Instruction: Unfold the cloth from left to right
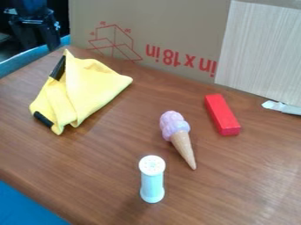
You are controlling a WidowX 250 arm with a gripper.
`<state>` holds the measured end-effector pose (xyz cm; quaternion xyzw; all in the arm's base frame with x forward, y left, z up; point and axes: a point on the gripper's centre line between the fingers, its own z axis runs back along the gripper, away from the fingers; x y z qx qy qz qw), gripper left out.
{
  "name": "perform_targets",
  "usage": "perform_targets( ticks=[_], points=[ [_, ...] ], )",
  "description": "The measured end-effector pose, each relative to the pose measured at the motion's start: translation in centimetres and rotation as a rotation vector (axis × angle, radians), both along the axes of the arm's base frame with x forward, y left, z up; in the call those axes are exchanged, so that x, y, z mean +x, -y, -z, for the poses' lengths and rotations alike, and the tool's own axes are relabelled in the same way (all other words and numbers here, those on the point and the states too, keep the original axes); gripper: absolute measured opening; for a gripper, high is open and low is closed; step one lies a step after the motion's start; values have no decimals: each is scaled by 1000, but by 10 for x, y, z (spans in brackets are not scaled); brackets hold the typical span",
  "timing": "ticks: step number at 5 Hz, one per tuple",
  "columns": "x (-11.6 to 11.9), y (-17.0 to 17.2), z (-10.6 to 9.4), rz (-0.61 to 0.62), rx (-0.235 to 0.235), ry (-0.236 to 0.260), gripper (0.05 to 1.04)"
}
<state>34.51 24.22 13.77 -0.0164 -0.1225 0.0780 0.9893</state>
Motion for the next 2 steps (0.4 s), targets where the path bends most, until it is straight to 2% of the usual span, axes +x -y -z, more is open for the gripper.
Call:
perform_targets(
  ticks=[1,2],
  points=[
    [0,0,19,0,-28,-37,1000],
    [2,-3,25,6,-5,-39,1000]
  ],
)
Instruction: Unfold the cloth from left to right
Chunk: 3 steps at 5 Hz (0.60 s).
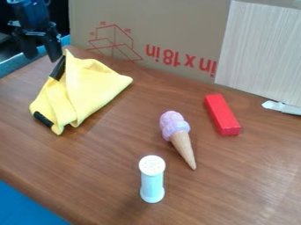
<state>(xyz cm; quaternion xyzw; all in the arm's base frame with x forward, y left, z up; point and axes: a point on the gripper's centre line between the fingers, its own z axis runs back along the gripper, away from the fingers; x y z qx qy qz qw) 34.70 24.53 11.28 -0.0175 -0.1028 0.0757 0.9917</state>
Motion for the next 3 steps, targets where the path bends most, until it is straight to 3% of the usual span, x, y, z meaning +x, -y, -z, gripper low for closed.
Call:
perform_targets(
  ticks=[3],
  points=[
    [3,2,14,71,45,12,1000]
  ],
)
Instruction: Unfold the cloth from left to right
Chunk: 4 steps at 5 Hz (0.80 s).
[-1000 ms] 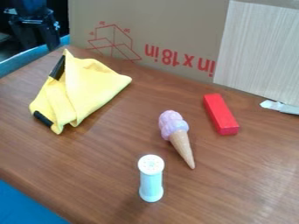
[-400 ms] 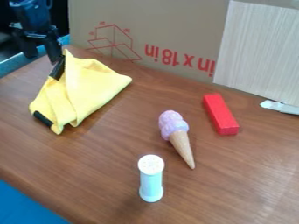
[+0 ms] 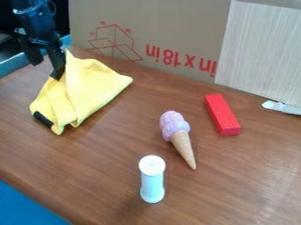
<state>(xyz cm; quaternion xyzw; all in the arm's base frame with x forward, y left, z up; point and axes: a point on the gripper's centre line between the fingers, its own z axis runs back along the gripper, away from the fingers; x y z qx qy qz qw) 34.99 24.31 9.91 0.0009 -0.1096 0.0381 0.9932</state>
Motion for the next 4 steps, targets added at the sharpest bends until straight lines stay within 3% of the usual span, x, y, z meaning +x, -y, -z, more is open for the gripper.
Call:
perform_targets(
  ticks=[2,4],
  points=[
    [9,8,0,33,58,-20,1000],
    [15,11,9,35,74,-46,1000]
  ],
)
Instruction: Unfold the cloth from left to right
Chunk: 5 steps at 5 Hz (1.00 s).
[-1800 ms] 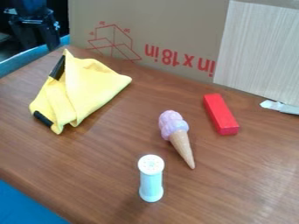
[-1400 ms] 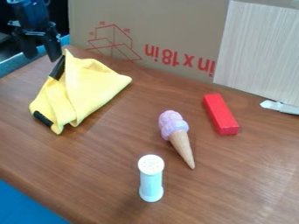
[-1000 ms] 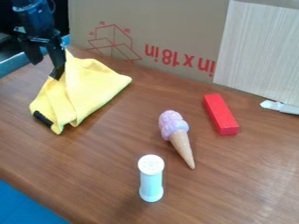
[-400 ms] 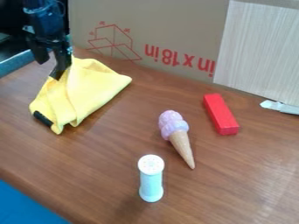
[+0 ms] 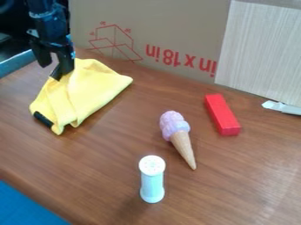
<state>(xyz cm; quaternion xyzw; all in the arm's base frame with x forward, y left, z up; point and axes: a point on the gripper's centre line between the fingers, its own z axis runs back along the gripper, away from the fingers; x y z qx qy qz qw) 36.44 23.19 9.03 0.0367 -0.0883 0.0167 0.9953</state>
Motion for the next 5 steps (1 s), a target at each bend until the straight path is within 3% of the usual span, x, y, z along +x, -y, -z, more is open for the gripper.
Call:
perform_targets(
  ticks=[1,3,4,5],
  points=[
    [3,2,10,-3,1,-29,939],
    [5,0,10,-14,5,-30,373],
    [6,-2,10,-12,10,-22,164],
    [7,-2,10,-9,14,-20,72]
  ],
)
